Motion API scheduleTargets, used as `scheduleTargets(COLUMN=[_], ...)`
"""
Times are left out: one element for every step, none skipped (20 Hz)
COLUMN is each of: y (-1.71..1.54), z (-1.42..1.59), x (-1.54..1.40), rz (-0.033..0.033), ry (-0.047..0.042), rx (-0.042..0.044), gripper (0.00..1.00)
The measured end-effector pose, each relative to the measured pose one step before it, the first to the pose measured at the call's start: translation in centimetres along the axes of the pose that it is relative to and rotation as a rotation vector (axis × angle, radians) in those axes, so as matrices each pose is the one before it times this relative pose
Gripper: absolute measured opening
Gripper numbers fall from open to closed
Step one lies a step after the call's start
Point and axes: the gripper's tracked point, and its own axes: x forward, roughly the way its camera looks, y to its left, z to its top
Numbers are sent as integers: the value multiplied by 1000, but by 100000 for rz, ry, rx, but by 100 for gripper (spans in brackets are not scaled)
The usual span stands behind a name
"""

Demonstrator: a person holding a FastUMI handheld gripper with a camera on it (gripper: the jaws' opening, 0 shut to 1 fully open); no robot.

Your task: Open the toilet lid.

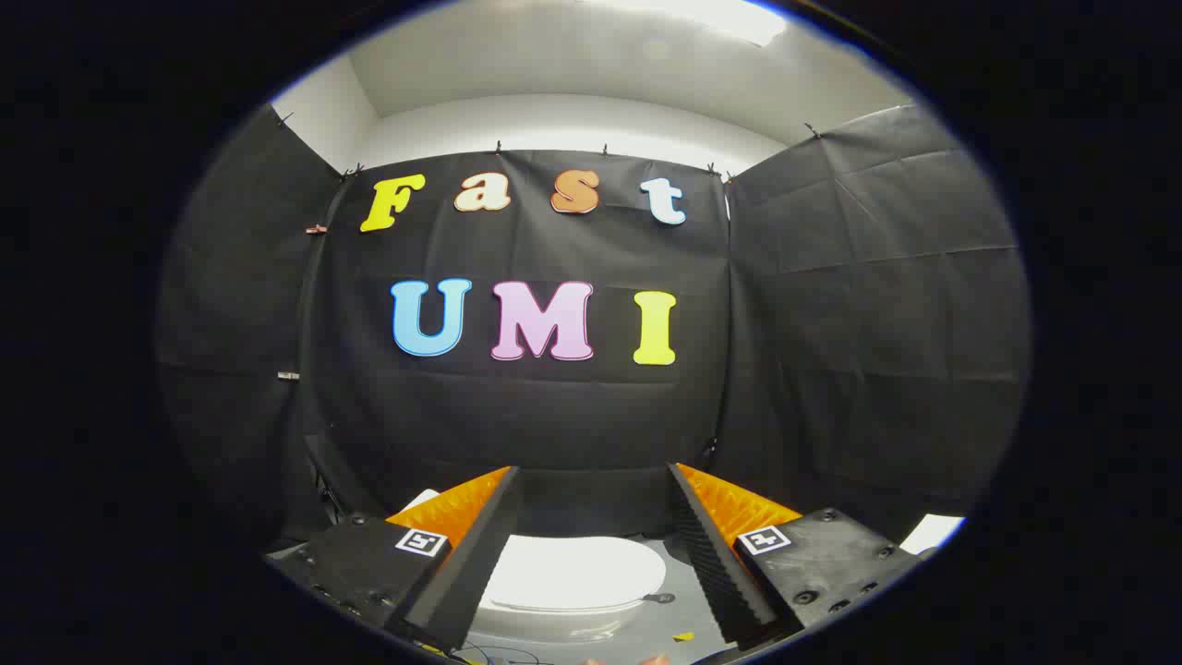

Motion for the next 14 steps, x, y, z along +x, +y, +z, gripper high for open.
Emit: scheduleTargets(y=[109,299,201,38,-6,-144,-110,-121,-51,-124,-258,-184,-155,-83], z=[-132,-239,-249,-55,-24,-112,-28,-196,-16,-23,-54,65,134,168], x=[87,98,198,-67,84,68,-69,-7,-90,8,13,-31,-50,30], rz=[340,424,254,44,-89,-289,-79,-45,-83,-195,-256,-451,-333,-243], ry=[103,363,298,-32,-118,-148,83,359,150,119,164,-185,-303,-412], rx=[-144,-298,-567,-739,-699,-576,-127,-38,190,119,-19,140,318,421], gripper=[98,98,98,98,98,98,98,98,98,98,98,98,98,98])
